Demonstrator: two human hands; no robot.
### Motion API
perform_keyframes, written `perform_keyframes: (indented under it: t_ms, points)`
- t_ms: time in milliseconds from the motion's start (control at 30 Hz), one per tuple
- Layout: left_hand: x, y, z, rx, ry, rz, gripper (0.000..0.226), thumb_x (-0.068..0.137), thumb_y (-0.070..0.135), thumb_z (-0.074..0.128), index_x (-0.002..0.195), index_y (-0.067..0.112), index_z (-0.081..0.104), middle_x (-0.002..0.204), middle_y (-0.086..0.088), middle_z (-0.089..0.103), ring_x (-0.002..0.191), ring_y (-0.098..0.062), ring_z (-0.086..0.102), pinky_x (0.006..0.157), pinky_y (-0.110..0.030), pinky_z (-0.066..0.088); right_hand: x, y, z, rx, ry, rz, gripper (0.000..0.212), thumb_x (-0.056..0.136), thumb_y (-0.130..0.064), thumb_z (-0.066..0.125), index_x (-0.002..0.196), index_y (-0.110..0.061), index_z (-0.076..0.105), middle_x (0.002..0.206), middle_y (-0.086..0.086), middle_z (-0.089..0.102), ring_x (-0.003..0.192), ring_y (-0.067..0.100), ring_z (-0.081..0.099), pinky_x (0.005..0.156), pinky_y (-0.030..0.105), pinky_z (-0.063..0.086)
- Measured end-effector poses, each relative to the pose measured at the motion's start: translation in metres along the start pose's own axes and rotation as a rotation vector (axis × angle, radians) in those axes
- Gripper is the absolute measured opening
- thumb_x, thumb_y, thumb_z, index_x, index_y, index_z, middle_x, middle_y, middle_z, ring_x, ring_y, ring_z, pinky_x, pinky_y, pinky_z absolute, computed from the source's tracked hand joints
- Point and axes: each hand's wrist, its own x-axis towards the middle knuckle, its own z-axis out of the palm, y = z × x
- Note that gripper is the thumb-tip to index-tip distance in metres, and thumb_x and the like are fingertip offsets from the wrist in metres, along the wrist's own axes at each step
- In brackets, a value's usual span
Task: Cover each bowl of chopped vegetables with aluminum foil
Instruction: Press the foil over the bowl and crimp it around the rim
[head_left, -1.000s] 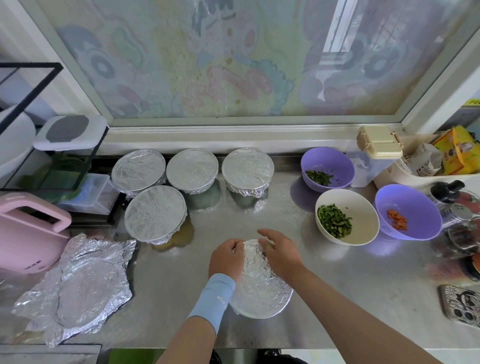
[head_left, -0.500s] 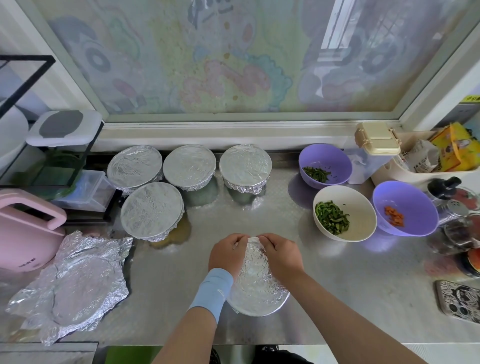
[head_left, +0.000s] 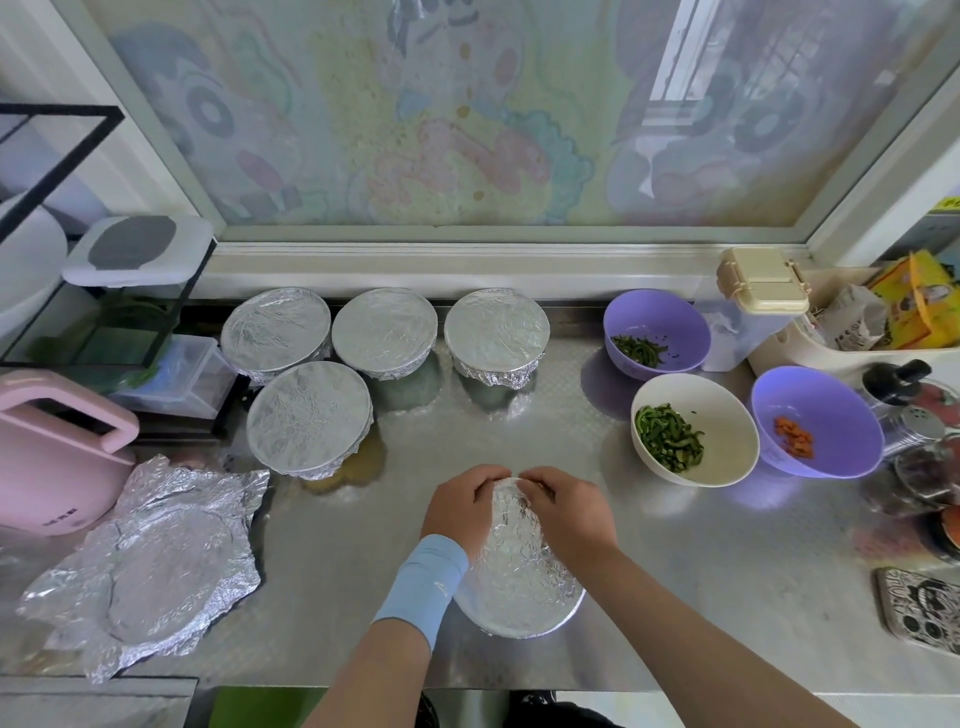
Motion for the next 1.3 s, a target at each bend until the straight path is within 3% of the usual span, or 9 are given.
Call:
perform_keyframes:
  t_ms: [233, 367, 467, 633, 700, 833, 967, 1133, 1300]
  points:
    - [0.004, -0.002, 0.006, -0.074, 0.039, -0.074, 0.014, 0.090, 0.029, 0.061, 0.092, 0.028, 0.075, 0.087, 0.019, 0.071, 0.087, 0.000, 0.063, 0.080, -0.020, 0.049, 0.006, 0.002, 0.002, 0.159, -0.034, 0.050, 0.014, 0.090, -0.041, 0.064, 0.084, -0.035, 0.075, 0.063, -0.016, 0.066, 0.060, 0.002, 0.057, 0.058, 0.022, 0.045]
    - [0.001, -0.002, 0.009, -0.086, 0.084, -0.111, 0.015, 0.091, 0.029, 0.060, 0.091, 0.026, 0.075, 0.085, 0.017, 0.070, 0.081, -0.007, 0.065, 0.076, -0.021, 0.051, 0.010, 0.004, 0.002, 0.148, -0.072, 0.051, 0.017, 0.090, -0.040, 0.063, 0.082, -0.031, 0.075, 0.064, -0.009, 0.066, 0.061, 0.006, 0.057, 0.062, 0.027, 0.048]
    - [-0.009, 0.001, 0.011, -0.090, 0.141, -0.148, 0.016, 0.093, 0.029, 0.056, 0.089, 0.028, 0.071, 0.082, 0.015, 0.069, 0.075, -0.011, 0.064, 0.068, -0.018, 0.049, 0.015, 0.003, 0.000, 0.087, -0.167, 0.017, 0.016, 0.091, -0.042, 0.060, 0.091, -0.034, 0.074, 0.075, -0.017, 0.070, 0.072, 0.002, 0.062, 0.070, 0.024, 0.051]
    - [-0.020, 0.002, 0.012, 0.038, 0.208, -0.192, 0.020, 0.096, 0.027, 0.047, 0.094, 0.031, 0.066, 0.091, 0.013, 0.069, 0.080, -0.013, 0.062, 0.078, -0.029, 0.053, 0.008, 0.003, -0.007, 0.061, -0.083, 0.016, 0.028, 0.091, -0.039, 0.061, 0.119, -0.038, 0.063, 0.109, -0.025, 0.062, 0.098, 0.002, 0.061, 0.089, 0.024, 0.049]
    - [-0.017, 0.007, 0.006, 0.119, 0.170, -0.083, 0.031, 0.094, 0.016, 0.045, 0.106, 0.035, 0.065, 0.102, 0.019, 0.066, 0.083, -0.009, 0.060, 0.078, -0.025, 0.051, 0.000, 0.006, -0.008, 0.055, -0.046, 0.045, 0.024, 0.092, -0.039, 0.059, 0.116, -0.037, 0.062, 0.108, -0.024, 0.064, 0.096, 0.003, 0.061, 0.087, 0.026, 0.050]
    - [-0.006, 0.012, 0.006, -0.049, -0.057, -0.011, 0.050, 0.090, 0.005, 0.041, 0.110, 0.041, 0.070, 0.101, 0.020, 0.067, 0.058, -0.008, 0.059, 0.057, -0.027, 0.053, -0.007, 0.010, -0.005, 0.135, -0.025, 0.105, 0.014, 0.095, -0.036, 0.055, 0.100, -0.037, 0.067, 0.091, -0.019, 0.069, 0.087, 0.005, 0.063, 0.078, 0.028, 0.052]
    - [-0.008, 0.009, 0.012, -0.012, 0.058, -0.039, 0.030, 0.097, 0.017, 0.048, 0.104, 0.033, 0.072, 0.102, 0.017, 0.070, 0.093, -0.005, 0.063, 0.086, -0.023, 0.050, 0.002, 0.004, -0.007, 0.188, -0.085, 0.055, 0.014, 0.094, -0.030, 0.059, 0.102, -0.031, 0.071, 0.093, -0.018, 0.069, 0.089, 0.003, 0.063, 0.078, 0.019, 0.048]
    - [-0.015, 0.009, 0.014, 0.027, 0.172, -0.087, 0.032, 0.097, 0.013, 0.043, 0.104, 0.029, 0.070, 0.101, 0.010, 0.070, 0.093, -0.014, 0.063, 0.088, -0.031, 0.052, 0.012, -0.001, -0.009, 0.089, -0.092, 0.006, 0.020, 0.089, -0.037, 0.066, 0.109, -0.035, 0.070, 0.103, -0.019, 0.067, 0.092, 0.003, 0.062, 0.083, 0.021, 0.048]
    - [-0.005, 0.013, 0.009, -0.069, 0.016, -0.048, 0.038, 0.091, 0.009, 0.047, 0.099, 0.037, 0.073, 0.097, 0.017, 0.070, 0.065, -0.003, 0.061, 0.057, -0.012, 0.050, 0.007, 0.006, -0.006, 0.052, -0.062, 0.003, 0.017, 0.091, -0.042, 0.061, 0.101, -0.037, 0.073, 0.086, -0.020, 0.072, 0.081, -0.001, 0.063, 0.074, 0.021, 0.051]
